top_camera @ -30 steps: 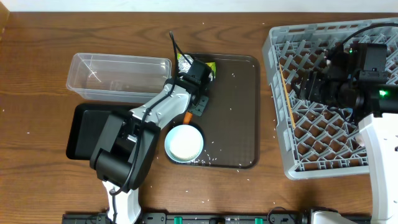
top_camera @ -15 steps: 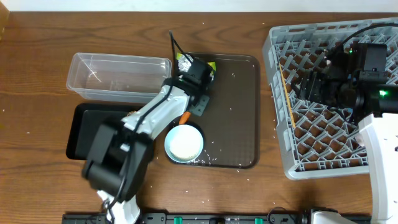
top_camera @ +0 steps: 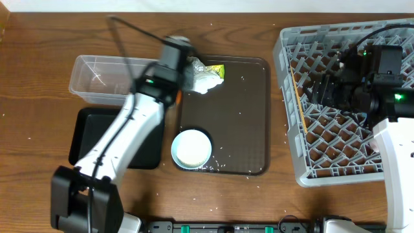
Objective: Sort waste into correct bins and load items into the dishwasher rack
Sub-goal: 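Carry the carrot left over the clear plastic bin and release it, then reach the left gripper to the foil wrapper and grasp it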
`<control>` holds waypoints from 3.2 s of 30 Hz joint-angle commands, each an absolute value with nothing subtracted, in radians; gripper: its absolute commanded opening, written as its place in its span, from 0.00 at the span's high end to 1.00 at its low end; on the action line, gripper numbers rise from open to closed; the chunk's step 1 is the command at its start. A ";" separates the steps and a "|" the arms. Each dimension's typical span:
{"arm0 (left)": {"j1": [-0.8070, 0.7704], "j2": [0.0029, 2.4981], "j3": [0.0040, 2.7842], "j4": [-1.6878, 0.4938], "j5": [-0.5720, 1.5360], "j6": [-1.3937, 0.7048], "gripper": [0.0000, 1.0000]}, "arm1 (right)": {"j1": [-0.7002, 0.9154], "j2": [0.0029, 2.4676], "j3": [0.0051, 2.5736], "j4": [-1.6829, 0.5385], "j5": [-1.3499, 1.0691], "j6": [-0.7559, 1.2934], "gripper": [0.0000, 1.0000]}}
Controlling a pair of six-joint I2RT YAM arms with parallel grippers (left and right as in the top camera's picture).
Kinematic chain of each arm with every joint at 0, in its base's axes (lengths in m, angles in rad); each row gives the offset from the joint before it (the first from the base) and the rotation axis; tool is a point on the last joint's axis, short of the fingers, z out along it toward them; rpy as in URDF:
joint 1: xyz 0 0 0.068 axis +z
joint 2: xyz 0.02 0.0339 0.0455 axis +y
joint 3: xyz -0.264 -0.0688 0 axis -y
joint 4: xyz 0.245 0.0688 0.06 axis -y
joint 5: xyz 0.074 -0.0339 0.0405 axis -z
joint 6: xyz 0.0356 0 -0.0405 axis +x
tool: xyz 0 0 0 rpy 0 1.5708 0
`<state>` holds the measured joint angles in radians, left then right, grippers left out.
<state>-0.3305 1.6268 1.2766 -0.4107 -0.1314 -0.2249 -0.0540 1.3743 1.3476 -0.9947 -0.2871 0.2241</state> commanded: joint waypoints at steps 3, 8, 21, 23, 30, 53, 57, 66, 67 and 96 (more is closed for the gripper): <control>-0.171 1.640 1.275 -0.324 -0.166 -0.731 0.78 | -0.064 1.375 1.359 -1.000 -0.281 0.231 0.32; -0.091 1.663 1.275 -0.240 -0.166 -0.953 0.78 | -0.064 1.375 1.359 -1.007 -0.281 0.231 0.32; -0.073 1.736 1.274 -0.264 -0.129 -1.075 0.63 | -0.064 1.375 1.359 -1.018 -0.281 0.231 0.32; -0.073 1.730 1.274 -0.264 -0.086 -1.063 0.53 | -0.064 1.375 1.359 -1.018 -0.281 0.231 0.31; -0.087 1.659 1.274 -0.290 -0.037 -0.836 0.46 | -0.064 1.375 1.359 -1.017 -0.281 0.227 0.28; -0.467 1.915 1.275 -0.088 -0.070 0.168 0.33 | -0.064 1.375 1.359 -1.041 -0.281 0.232 0.28; -0.468 1.991 1.275 -0.049 -0.064 0.168 0.33 | -0.064 1.375 1.359 -1.041 -0.281 0.232 0.28; -0.471 2.080 1.275 -0.049 -0.033 0.167 0.47 | -0.064 1.375 1.359 -1.041 -0.281 0.232 0.28; -0.473 2.080 1.275 -0.054 -0.033 0.162 0.54 | -0.064 1.375 1.359 -1.041 -0.281 0.232 0.28; -0.213 1.667 1.298 -0.385 -0.050 0.090 0.94 | -0.064 1.375 1.359 -1.045 -0.281 0.231 0.28</control>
